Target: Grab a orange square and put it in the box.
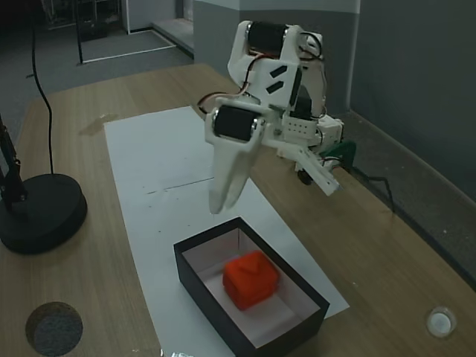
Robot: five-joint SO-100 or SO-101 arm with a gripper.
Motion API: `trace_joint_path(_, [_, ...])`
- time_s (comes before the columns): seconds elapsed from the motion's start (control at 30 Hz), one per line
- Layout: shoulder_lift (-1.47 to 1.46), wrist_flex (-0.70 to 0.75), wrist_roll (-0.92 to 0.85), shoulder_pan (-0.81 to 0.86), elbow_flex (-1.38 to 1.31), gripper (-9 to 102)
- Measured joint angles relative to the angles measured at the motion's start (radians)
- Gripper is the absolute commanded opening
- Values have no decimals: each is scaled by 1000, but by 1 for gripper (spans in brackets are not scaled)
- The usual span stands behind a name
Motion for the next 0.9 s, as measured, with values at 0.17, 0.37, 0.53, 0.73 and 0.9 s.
trace_joint_path(0.17, [265,107,0,235,0,0])
trace_joint_path(0.37, [687,201,2,551,0,0])
trace_joint_path(0.53, [1049,276,9,741,-6,0])
trace_joint_path(0.73, [1439,282,8,735,-2,0])
trace_joint_path(0.9, [1683,282,8,735,212,0])
